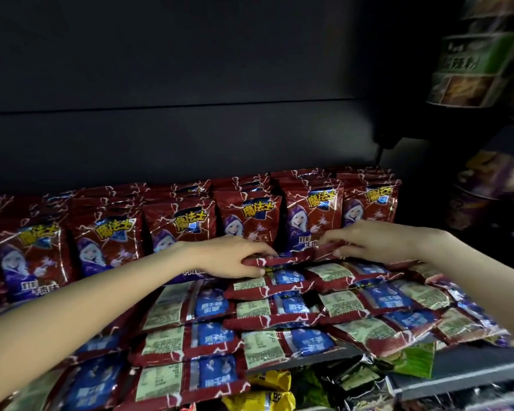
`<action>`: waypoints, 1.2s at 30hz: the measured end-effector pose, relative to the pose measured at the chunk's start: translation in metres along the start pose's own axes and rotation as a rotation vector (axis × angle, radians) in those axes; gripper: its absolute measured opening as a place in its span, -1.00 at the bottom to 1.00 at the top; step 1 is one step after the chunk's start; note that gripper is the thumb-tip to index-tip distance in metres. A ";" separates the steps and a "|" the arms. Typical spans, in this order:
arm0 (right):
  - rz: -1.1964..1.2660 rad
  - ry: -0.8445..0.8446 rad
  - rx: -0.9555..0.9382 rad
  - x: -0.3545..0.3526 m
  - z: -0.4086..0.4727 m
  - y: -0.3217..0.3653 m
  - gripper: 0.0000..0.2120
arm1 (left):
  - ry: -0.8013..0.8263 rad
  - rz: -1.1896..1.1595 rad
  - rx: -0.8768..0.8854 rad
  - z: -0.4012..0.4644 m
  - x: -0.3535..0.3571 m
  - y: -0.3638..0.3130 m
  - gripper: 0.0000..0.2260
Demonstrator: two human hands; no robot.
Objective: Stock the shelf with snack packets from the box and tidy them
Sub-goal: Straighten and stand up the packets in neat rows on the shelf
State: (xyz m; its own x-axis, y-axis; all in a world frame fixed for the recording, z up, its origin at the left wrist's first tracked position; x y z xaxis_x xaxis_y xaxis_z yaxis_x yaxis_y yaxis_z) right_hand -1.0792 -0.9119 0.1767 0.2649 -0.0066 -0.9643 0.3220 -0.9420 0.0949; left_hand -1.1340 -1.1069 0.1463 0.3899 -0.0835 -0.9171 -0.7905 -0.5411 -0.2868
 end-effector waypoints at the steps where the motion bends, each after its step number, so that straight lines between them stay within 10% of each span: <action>1: 0.035 0.021 0.014 -0.004 0.001 -0.001 -0.70 | 0.022 -0.023 -0.003 0.000 -0.002 0.002 -0.56; 6: 0.069 -0.074 0.030 -0.031 0.024 -0.011 -0.52 | -0.003 -0.076 -0.077 -0.001 -0.026 0.016 -0.52; 16: -0.492 -0.422 0.162 -0.065 0.080 -0.013 -0.55 | -0.631 0.508 -0.007 0.011 -0.075 0.033 -0.40; 23: -0.535 -0.741 0.061 -0.052 0.055 0.005 -0.56 | -0.370 0.691 0.037 0.027 -0.027 0.046 -0.21; 36: -0.882 -0.197 0.206 0.003 0.083 -0.034 0.28 | -0.362 0.717 -0.101 0.031 -0.020 0.056 -0.02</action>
State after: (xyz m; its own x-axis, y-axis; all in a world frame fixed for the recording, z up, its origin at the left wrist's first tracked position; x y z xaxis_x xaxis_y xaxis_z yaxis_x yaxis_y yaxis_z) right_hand -1.1645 -0.9081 0.1505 -0.1643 0.7020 -0.6930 0.1605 -0.6742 -0.7209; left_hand -1.2008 -1.1093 0.1396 -0.3865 -0.1715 -0.9062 -0.7372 -0.5331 0.4153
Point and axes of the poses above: each hand's wrist, its own z-axis towards the middle knuckle, its own x-axis out of the palm, y = z × x, the point moved 7 cm from there along z, towards the middle knuckle, and after that the axes turned 3 degrees about -z, right-handed, at the moved point
